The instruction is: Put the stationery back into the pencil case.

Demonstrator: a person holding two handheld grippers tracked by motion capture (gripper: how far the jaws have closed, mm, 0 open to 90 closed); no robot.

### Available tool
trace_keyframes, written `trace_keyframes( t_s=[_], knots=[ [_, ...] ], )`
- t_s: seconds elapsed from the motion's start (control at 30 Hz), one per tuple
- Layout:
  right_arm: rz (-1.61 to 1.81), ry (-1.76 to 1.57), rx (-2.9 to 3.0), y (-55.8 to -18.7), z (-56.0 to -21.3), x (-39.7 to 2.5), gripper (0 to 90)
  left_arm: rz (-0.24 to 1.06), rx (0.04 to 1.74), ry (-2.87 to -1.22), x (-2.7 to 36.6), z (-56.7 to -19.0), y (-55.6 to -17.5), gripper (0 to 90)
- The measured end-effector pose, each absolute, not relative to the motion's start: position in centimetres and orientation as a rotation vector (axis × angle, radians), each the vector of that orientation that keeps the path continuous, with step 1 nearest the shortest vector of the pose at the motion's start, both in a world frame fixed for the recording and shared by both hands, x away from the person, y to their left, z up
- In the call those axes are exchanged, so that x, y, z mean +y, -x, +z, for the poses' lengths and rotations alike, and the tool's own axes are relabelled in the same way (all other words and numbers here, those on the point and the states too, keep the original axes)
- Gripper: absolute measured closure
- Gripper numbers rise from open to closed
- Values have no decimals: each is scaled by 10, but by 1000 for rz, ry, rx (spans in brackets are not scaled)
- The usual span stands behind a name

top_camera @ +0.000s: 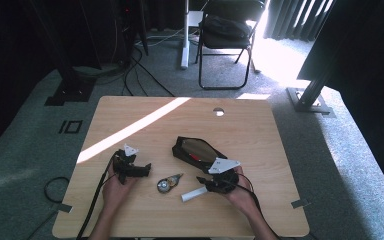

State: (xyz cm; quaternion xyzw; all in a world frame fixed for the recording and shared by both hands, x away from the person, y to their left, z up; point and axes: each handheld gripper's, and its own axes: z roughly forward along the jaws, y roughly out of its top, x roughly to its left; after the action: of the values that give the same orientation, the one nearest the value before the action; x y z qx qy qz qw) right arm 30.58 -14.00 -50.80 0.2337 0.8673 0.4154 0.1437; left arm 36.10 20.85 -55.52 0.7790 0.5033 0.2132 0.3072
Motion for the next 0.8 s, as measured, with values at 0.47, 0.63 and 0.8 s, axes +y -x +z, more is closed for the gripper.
trace_keyframes(
  t_s=[0.47,0.63,0.8],
  knots=[
    [1185,-649,2554,-296,-522,-134,583,564,1331,-2060,208,-555,-361,23],
    [1186,-634,2577,-293,-527,-132,565,564,1331,-2060,208,-555,-361,23],
    [1191,-615,2603,-292,-527,-133,556,564,1331,-2061,209,-555,-361,23]
  ],
)
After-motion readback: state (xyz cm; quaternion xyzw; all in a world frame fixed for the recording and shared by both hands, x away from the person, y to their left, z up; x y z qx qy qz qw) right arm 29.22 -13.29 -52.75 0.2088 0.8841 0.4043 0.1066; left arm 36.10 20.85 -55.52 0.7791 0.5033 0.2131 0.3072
